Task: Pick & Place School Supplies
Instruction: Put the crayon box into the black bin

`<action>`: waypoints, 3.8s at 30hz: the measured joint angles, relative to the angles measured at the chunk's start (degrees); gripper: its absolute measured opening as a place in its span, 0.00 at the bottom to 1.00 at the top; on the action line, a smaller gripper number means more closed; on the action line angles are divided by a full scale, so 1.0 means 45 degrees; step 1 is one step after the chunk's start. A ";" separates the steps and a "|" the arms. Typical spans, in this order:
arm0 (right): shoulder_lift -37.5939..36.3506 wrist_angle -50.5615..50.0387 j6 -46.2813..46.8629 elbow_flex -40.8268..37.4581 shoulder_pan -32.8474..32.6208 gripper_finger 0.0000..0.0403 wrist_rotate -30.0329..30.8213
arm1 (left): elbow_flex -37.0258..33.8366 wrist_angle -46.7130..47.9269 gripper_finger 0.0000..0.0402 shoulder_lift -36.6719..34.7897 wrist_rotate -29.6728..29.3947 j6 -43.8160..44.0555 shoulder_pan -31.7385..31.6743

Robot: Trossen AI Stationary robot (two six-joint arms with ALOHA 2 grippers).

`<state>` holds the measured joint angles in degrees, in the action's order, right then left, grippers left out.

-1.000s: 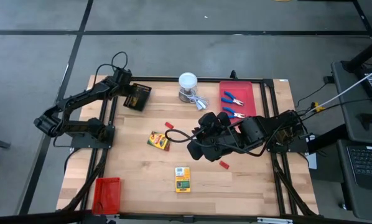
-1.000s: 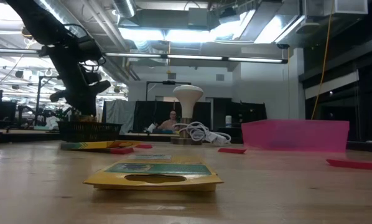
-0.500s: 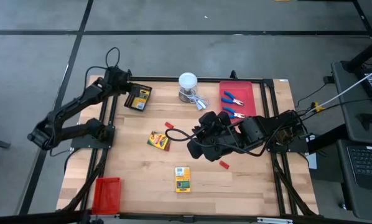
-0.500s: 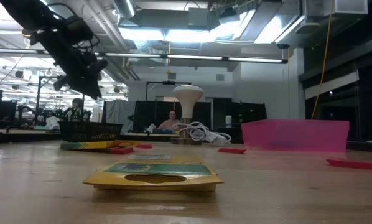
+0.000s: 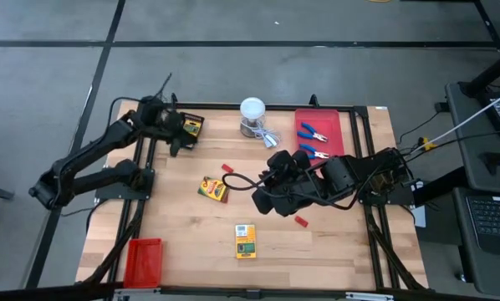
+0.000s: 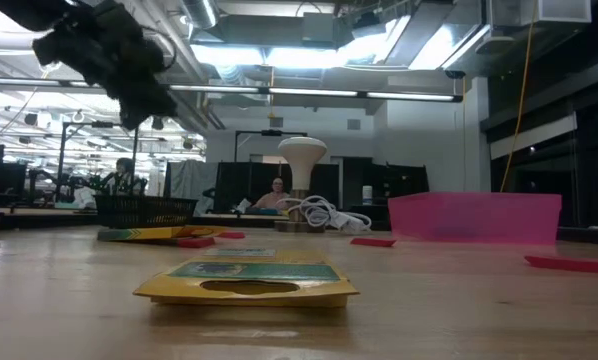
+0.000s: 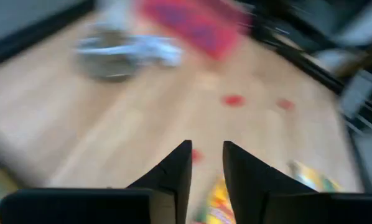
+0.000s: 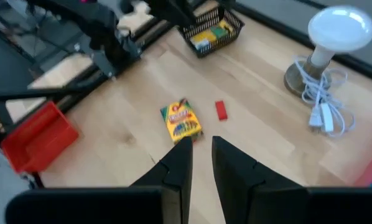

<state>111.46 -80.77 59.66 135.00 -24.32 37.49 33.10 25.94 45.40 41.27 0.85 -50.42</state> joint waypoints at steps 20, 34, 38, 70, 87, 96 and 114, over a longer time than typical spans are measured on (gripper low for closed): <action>-0.0012 0.3440 0.4057 -0.4224 0.0854 0.16 -0.4514 | 0.0005 0.1525 0.48 0.0919 0.1113 0.1100 0.5034; 0.0000 1.5885 0.5403 -1.2115 0.2483 0.16 -0.6457 | 0.0005 0.2232 0.47 -0.1982 0.0113 0.3607 0.5043; 0.0000 1.8469 0.6402 -1.4020 0.2540 0.16 -0.5993 | 0.0005 0.2351 0.48 -0.3309 -0.0158 0.4986 0.5058; 0.2435 1.9854 0.6401 -1.3663 0.4240 0.32 -0.7194 | 0.0010 0.1820 0.45 -0.4713 -0.1081 0.5992 0.5053; 0.2992 1.9708 0.6228 -1.3236 0.4250 0.31 -0.6947 | 0.0011 0.1804 0.44 -0.4718 -0.1043 0.6098 0.5053; 0.2992 1.9660 0.5632 -1.3236 0.4250 0.17 -0.6803 | 0.0011 0.1804 0.43 -0.4718 -0.1052 0.6094 0.5053; 0.2997 1.9694 0.4598 -1.3236 0.3988 0.01 -0.6419 | 0.0010 0.1134 0.42 -0.4718 -0.1261 0.6438 0.5053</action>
<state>124.95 7.86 80.36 75.44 -6.37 8.60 33.15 31.05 24.16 35.59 29.82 -27.68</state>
